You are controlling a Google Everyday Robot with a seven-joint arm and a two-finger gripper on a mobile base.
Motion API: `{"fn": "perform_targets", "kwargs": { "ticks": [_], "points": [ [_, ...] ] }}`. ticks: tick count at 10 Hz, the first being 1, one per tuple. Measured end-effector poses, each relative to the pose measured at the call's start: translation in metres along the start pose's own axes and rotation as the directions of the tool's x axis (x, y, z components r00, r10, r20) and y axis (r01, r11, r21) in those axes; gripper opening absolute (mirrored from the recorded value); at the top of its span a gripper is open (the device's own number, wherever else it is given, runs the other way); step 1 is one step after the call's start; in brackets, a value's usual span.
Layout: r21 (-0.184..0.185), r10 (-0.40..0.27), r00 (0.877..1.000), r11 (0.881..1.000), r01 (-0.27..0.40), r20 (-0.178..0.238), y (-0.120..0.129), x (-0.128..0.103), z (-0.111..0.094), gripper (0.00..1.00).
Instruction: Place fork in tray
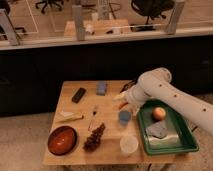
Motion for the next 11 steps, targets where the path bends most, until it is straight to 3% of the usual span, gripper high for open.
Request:
{"fn": "perform_targets", "kwargs": {
  "ticks": [2,3,4,6,8,9,11],
  "points": [
    [0.008,-0.033,0.999,0.999,0.033,-0.016,-0.003,0.001,-0.001,0.80],
    [0.010,-0.108,0.992,0.994,0.109,-0.058,-0.014,0.003,-0.002,0.80],
    [0.007,-0.161,0.984,0.987,0.162,-0.072,-0.026,0.004,0.002,0.80],
    [-0.010,-0.301,0.950,0.953,0.301,-0.082,-0.058,0.011,0.016,0.80],
    [-0.026,-0.422,0.906,0.907,0.421,-0.029,-0.080,0.023,0.035,0.80],
    [-0.027,-0.461,0.887,0.887,0.461,0.020,-0.086,0.032,0.047,0.80],
    [-0.008,-0.495,0.863,0.867,0.498,0.098,-0.090,0.039,0.061,0.80]
  ]
}}
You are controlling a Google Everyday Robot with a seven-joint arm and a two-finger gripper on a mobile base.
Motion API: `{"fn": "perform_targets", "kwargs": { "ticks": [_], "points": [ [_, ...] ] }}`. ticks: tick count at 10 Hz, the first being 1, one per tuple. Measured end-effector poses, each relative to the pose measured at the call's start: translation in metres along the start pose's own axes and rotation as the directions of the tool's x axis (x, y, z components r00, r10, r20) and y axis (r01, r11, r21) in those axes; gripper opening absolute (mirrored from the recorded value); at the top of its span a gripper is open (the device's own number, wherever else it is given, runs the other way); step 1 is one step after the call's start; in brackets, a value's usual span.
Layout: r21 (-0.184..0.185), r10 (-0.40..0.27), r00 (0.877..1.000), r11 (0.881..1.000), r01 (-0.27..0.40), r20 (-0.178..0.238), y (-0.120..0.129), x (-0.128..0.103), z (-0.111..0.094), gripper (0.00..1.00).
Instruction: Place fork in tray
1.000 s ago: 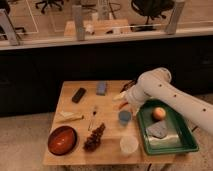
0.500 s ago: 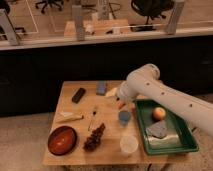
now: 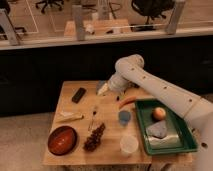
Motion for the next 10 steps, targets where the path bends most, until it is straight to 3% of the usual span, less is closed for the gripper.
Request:
{"fn": "perform_targets", "kwargs": {
  "ticks": [1,5,7,10],
  "points": [
    [0.006,-0.013,1.000,1.000,0.013,0.021,-0.001,0.002,0.004,0.80],
    [0.022,-0.016,0.999,1.000,0.016,0.036,0.001,0.004,0.009,0.80],
    [0.033,-0.027,0.998,0.999,0.025,0.053,-0.004,0.004,0.024,0.80],
    [0.021,-0.024,0.999,0.999,0.023,0.042,-0.016,0.010,0.048,0.80]
  ]
}}
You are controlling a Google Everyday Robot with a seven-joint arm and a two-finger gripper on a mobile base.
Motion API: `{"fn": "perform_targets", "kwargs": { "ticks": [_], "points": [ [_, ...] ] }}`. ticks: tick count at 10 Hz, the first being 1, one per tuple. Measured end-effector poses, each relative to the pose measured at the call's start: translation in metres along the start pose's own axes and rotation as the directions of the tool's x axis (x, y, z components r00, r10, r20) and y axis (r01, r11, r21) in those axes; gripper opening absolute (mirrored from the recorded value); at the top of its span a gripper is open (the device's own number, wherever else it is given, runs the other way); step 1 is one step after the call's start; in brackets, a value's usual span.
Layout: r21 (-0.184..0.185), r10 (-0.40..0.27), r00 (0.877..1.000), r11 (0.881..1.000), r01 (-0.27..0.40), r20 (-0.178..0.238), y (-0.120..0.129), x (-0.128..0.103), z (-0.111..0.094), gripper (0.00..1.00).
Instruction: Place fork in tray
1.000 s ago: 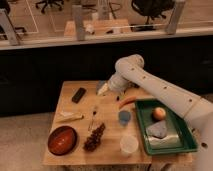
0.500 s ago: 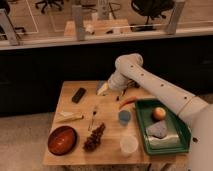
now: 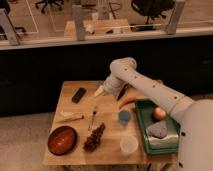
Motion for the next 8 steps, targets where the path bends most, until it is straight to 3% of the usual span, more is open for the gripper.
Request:
{"fn": "perform_targets", "kwargs": {
  "ticks": [8],
  "points": [
    [-0.001,0.003,1.000,1.000,-0.003,-0.006,-0.0013,0.0009,0.0023,0.80]
  ]
}}
